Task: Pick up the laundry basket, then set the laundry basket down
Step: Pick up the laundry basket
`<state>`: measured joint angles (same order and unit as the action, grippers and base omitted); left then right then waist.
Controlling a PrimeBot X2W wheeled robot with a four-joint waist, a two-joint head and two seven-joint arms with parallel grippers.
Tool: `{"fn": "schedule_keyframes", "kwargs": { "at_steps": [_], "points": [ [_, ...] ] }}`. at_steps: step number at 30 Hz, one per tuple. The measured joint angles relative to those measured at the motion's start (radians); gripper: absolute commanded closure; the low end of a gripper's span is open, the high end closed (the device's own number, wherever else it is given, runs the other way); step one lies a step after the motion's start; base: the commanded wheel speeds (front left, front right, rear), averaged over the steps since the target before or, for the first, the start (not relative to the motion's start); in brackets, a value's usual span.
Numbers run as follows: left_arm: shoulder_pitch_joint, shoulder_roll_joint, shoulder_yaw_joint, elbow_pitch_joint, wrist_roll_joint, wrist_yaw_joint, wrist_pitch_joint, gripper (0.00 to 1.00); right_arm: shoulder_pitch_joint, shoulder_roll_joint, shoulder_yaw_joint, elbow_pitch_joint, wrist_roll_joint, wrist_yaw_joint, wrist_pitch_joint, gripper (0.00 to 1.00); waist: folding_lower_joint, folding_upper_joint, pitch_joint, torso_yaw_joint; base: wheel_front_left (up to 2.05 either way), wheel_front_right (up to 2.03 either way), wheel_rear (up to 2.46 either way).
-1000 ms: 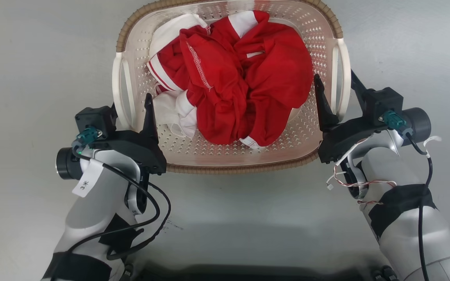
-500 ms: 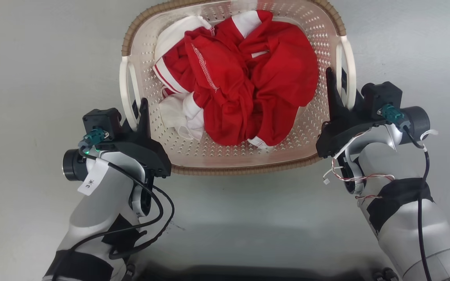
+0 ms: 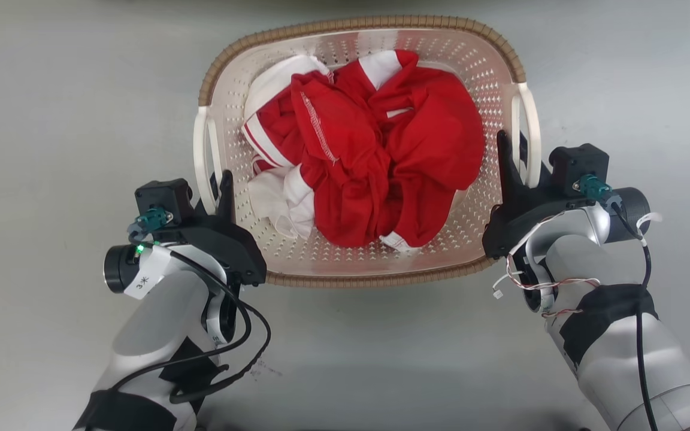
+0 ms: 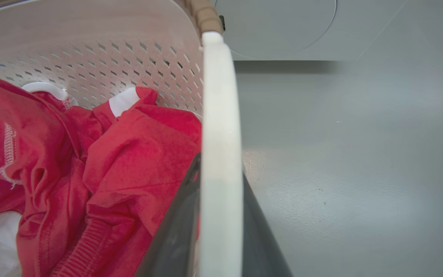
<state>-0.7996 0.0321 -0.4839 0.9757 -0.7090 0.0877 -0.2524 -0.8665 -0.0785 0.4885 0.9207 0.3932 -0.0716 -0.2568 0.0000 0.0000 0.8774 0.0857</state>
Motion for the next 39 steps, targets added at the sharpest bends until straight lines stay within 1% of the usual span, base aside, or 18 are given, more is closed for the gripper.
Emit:
{"fn": "schedule_keyframes", "kwargs": {
  "at_steps": [5, 16, 21, 32, 39],
  "points": [
    [0.015, 0.0, -0.021, 0.014, -0.028, 0.0, 0.0, 1.0, 0.012, 0.001, 0.024, 0.023, 0.028, 0.0, 0.0, 1.0, 0.0, 0.0, -0.041, -0.006, 0.0, 0.0, 0.0],
    [0.096, 0.0, -0.102, 0.058, -0.069, 0.0, 0.001, 1.0, 0.1, 0.004, 0.105, 0.081, 0.13, 0.0, 0.013, 1.0, -0.0001, 0.0, -0.186, -0.018, 0.0, 0.0, 0.0],
    [0.146, 0.0, -0.141, 0.093, -0.089, -0.005, 0.03, 1.0, 0.156, 0.006, 0.157, 0.089, 0.18, -0.001, 0.051, 1.0, -0.0001, 0.0, -0.258, -0.022, 0.0, 0.0, 0.0],
    [0.242, 0.001, -0.2, 0.153, -0.1, -0.018, 0.077, 1.0, 0.279, 0.007, 0.263, 0.076, 0.311, -0.026, 0.143, 1.0, -0.0003, -0.0001, -0.421, -0.031, 0.0, 0.0, 0.0],
    [0.312, 0.005, -0.213, 0.184, -0.115, -0.026, 0.097, 1.0, 0.349, 0.007, 0.327, 0.055, 0.382, -0.035, 0.195, 1.0, -0.0002, -0.0002, -0.527, -0.036, 0.0, 0.0, 0.0]
  ]
}}
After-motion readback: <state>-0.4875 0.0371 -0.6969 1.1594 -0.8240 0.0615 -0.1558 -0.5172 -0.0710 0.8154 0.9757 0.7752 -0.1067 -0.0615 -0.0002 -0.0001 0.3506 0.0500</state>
